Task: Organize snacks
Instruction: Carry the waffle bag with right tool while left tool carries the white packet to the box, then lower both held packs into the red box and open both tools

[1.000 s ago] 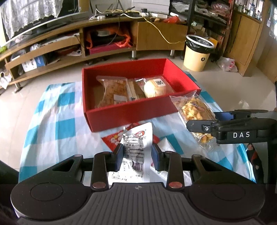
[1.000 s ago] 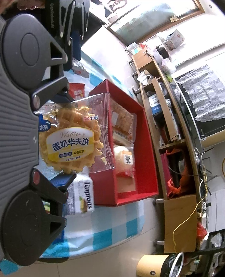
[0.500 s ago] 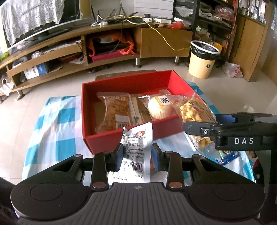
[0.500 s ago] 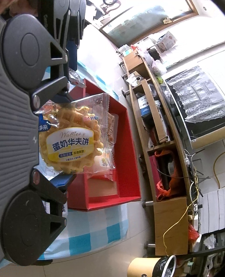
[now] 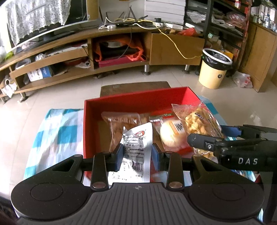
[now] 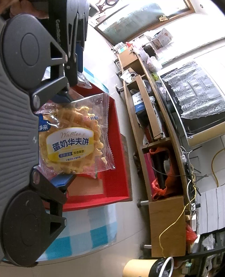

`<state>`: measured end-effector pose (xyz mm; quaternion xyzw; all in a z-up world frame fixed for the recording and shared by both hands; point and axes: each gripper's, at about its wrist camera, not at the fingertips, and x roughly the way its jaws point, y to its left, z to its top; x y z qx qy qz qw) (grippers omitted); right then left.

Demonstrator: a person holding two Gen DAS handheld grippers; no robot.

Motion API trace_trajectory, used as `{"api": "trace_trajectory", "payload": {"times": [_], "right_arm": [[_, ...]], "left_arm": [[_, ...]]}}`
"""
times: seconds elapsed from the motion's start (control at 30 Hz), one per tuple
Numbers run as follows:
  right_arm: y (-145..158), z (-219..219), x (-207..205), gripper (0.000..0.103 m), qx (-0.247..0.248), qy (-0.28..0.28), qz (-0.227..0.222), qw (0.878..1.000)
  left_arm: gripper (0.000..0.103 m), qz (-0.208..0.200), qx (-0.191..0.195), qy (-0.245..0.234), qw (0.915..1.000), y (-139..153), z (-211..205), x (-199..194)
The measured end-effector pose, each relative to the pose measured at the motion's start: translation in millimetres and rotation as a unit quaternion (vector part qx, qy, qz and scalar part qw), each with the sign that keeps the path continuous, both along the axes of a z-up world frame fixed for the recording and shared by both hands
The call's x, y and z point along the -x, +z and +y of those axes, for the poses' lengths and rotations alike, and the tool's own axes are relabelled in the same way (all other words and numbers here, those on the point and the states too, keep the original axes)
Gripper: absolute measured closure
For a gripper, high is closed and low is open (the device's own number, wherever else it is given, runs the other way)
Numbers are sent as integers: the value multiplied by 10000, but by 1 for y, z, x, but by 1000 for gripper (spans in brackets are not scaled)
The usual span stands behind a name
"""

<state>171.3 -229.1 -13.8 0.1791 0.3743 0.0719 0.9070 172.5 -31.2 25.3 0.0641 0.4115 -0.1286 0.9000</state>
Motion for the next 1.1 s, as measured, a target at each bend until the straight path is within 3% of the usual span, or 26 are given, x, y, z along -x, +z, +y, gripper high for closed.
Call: {"api": "trace_trajectory", "payload": {"times": [0.53, 0.6, 0.73, 0.9, 1.1], "right_arm": [[-32, -5, -67, 29, 300, 123, 195, 9993], [-37, -7, -70, 27, 223, 110, 211, 9995], [-39, -9, -72, 27, 260, 106, 252, 9993], [-42, -8, -71, 26, 342, 77, 209, 9992], [-39, -1, -76, 24, 397, 276, 37, 9988]], "left_arm": [[58, 280, -197, 492, 9982, -32, -5, -57], [50, 334, -170, 583, 9976, -34, 0, -60], [46, 380, -146, 664, 9970, -35, 6, -60], [30, 252, -166, 669, 9973, -30, 5, -56], [30, 196, -152, 746, 9969, -28, 6, -57]]}}
